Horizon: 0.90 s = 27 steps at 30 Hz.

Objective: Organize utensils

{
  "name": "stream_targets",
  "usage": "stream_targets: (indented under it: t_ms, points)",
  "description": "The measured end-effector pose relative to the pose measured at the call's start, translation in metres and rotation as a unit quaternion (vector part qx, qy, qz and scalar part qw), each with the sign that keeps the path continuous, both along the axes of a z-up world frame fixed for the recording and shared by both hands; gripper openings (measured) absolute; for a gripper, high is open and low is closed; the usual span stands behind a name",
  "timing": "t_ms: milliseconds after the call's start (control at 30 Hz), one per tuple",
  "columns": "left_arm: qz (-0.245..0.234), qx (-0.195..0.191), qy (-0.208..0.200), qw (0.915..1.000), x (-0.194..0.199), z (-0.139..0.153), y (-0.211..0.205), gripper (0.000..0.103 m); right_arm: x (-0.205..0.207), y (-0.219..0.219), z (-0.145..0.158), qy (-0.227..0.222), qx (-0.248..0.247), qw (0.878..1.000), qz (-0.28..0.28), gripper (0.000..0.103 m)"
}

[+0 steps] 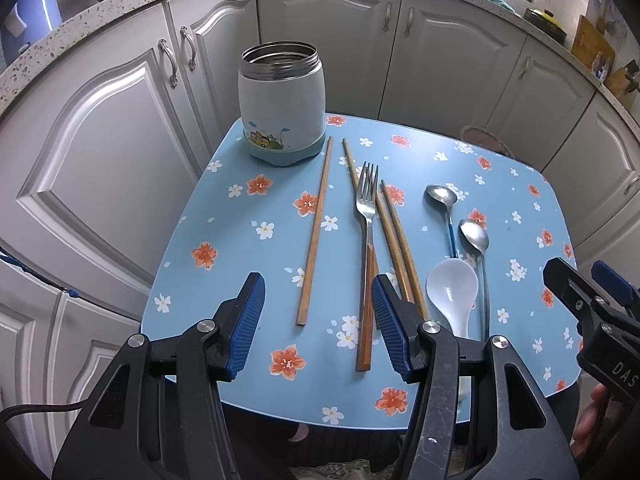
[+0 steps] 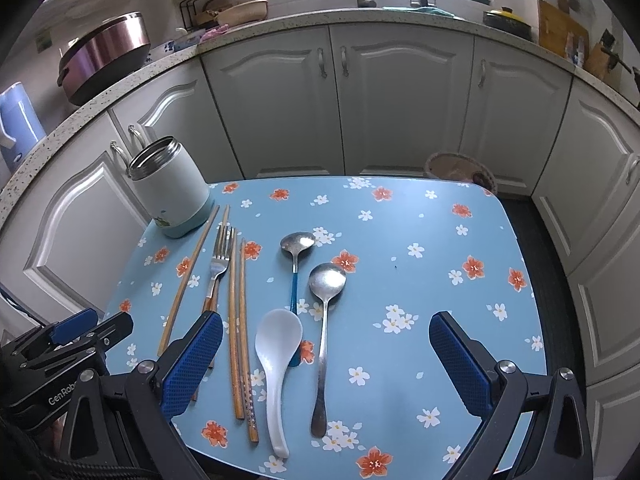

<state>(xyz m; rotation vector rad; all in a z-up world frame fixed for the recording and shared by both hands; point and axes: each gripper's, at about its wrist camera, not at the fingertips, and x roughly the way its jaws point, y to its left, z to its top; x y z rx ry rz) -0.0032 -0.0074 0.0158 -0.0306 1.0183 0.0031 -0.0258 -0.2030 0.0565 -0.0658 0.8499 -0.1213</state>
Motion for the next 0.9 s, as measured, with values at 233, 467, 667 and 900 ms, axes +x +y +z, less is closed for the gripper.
stream_targets:
  t_ms: [233, 467, 667, 900]
  points:
    - [-0.003, -0.001, 0.004, 1.0, 0.0, -0.002, -0.001, 0.055, 0.001, 0.002, -0.003, 0.007, -0.006, 1.0, 0.001, 0.103]
    - [0.001, -0.004, 0.007, 1.0, 0.0, -0.004, -0.003, 0.055, 0.002, 0.003, -0.004, 0.011, -0.016, 1.0, 0.002, 0.103]
    - [0.0, -0.007, 0.011, 0.9999, 0.002, -0.006, -0.002, 0.055, 0.004, 0.002, -0.007, 0.017, -0.016, 1.0, 0.001, 0.103]
    - [0.004, -0.01, 0.018, 0.9998, 0.006, -0.008, 0.002, 0.055, 0.006, 0.0, -0.011, 0.027, -0.016, 1.0, -0.001, 0.103]
